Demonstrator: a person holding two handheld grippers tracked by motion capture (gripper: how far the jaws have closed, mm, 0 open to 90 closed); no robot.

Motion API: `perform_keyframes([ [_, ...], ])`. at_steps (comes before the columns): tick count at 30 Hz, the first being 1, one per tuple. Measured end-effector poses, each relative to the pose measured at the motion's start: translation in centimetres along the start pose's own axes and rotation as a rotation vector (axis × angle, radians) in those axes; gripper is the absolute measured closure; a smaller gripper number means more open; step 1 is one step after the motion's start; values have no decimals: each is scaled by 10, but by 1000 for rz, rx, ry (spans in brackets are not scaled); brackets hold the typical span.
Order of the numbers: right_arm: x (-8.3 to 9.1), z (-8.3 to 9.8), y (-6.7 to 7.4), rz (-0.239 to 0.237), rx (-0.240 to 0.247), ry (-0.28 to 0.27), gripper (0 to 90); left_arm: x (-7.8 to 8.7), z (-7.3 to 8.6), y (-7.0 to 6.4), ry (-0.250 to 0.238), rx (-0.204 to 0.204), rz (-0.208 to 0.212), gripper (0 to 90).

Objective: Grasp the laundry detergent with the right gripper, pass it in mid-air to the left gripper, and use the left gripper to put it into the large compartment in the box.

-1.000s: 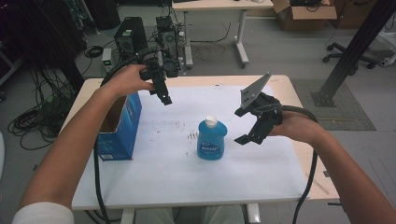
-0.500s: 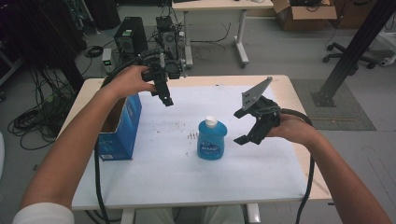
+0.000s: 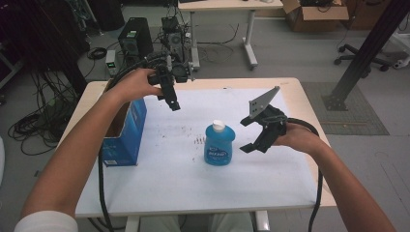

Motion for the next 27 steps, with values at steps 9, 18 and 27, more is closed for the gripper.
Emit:
perform_keyframes([
  [9,-11,7,-1,12,-13,-23,62,1,0,-1,1,-2,-4,58],
  [18,-21,12,0,17,-28,-65,61,-1,1,-1,9,-1,-4,58],
  [27,-26,19,2,11,-39,-63,60,-2,1,-3,11,-2,-2,58],
])
Point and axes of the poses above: each handheld gripper's, and its own axes: x roughly backward along the jaws, z roughly out of its underside, y roughly to its left, the point moved 9 cm from there along -x, roughly forward along the jaws, and after that the axes turned 13 degrees about x, right-handed, at the moved point
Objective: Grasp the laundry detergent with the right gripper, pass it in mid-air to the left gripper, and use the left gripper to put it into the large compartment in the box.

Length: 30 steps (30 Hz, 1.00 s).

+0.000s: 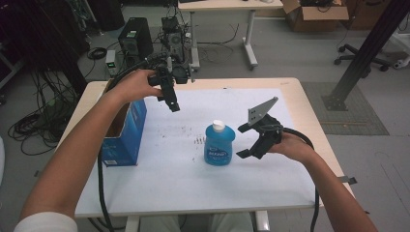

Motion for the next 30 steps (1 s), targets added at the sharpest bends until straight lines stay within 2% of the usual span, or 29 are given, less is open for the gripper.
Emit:
perform_keyframes([
  [12,-7,9,2,13,-7,-18,59,0,-1,-2,1,-6,4,58],
  [19,-9,7,2,41,8,-77,66,1,-1,-2,3,-4,-3,58],
  [30,-13,10,1,65,-4,-119,61,0,-1,-3,4,-6,-4,58],
])
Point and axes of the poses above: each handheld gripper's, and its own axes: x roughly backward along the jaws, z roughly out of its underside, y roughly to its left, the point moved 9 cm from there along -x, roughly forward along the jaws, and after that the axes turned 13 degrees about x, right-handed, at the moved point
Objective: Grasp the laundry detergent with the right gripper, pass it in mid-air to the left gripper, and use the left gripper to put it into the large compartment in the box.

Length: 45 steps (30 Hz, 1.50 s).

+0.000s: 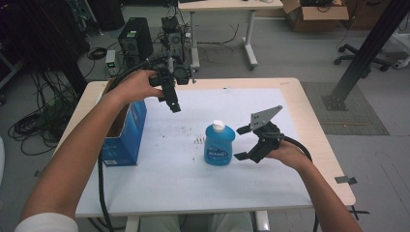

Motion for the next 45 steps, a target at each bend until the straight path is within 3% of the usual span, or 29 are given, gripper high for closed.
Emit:
perform_keyframes([
  [5,-1,-1,-1,13,-5,-25,60,-1,0,0,4,-1,2,58],
  [25,-14,5,-2,15,-15,-28,61,-2,-1,1,4,4,-3,58],
  [45,-27,-1,0,7,-13,-54,64,0,2,3,4,10,-6,59],
])
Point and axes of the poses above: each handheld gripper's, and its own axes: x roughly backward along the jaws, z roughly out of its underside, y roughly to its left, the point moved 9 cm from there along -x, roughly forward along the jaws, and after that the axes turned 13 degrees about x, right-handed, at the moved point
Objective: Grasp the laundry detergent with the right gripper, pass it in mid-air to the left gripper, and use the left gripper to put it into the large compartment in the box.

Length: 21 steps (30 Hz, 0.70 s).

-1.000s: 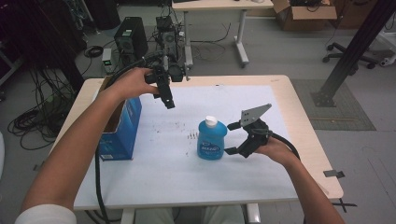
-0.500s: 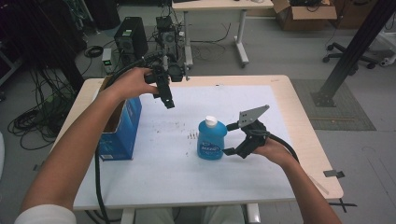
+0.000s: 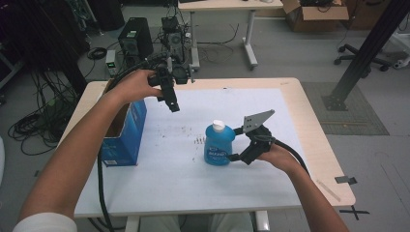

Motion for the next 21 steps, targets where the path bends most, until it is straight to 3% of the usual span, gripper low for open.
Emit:
perform_keyframes([
  [21,-18,-7,-3,13,2,-45,72,-3,-1,-1,1,-2,3,59],
])
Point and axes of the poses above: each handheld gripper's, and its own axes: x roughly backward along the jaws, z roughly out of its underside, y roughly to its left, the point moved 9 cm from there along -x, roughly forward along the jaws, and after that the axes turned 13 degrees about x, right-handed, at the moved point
